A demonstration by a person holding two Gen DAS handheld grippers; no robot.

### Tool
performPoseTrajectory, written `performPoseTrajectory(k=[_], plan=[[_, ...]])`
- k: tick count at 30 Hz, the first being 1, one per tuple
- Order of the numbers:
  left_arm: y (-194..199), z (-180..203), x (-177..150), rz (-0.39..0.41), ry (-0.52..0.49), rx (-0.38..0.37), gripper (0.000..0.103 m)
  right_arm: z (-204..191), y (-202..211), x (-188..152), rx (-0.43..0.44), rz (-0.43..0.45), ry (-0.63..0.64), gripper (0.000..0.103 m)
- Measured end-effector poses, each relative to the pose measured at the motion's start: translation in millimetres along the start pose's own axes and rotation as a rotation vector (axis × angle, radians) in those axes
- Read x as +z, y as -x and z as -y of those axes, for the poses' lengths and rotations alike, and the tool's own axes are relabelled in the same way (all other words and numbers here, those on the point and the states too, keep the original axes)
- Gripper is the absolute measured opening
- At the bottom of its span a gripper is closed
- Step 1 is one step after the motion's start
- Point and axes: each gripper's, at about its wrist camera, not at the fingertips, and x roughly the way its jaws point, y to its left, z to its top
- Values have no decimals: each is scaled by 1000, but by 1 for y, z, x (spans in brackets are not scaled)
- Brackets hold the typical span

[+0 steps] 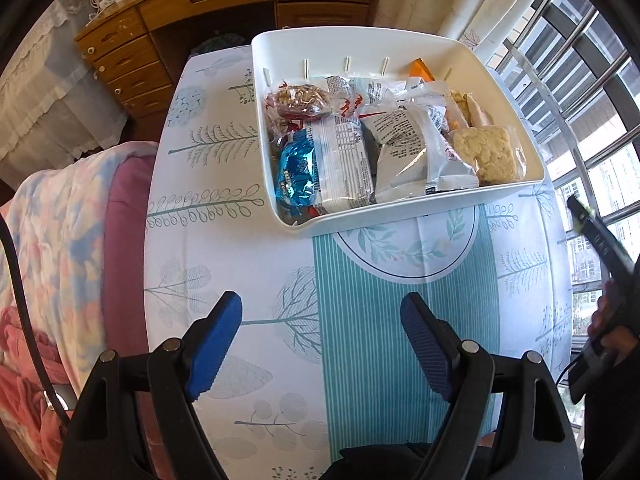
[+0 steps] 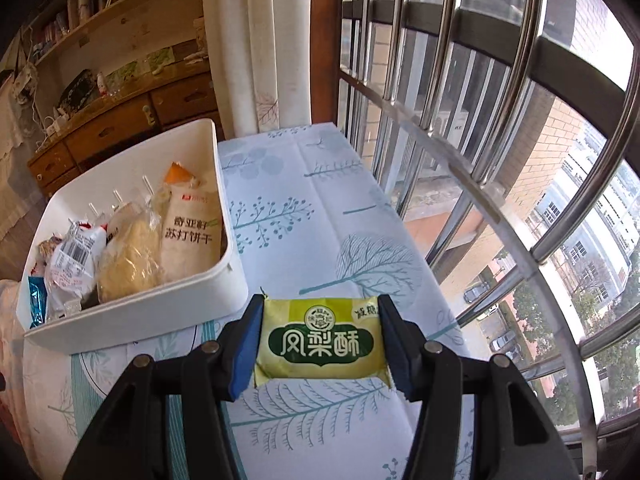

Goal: Organize snacks
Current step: 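Carry the green packet over the tray and open the right gripper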

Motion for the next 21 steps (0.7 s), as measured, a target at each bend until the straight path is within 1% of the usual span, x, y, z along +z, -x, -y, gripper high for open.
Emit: performPoseTrajectory(k=[4,8,11,17,21], plan=[[-6,-14,-3,-8,0,-22,81,-14,16,15,-7,50,-7,55],[-7,-30,-7,1,7,-41,81,-38,24,27,22,100,3,55],[-5,-44,-9,27,27,-57,81,-60,24,34,58,126,7,55],[4,-63,-10,73,35,-88,81,-108,18,40,141,130,46,56],[21,-72,-11,105,37,-86,81,-128,22,48,180,113,53,61]])
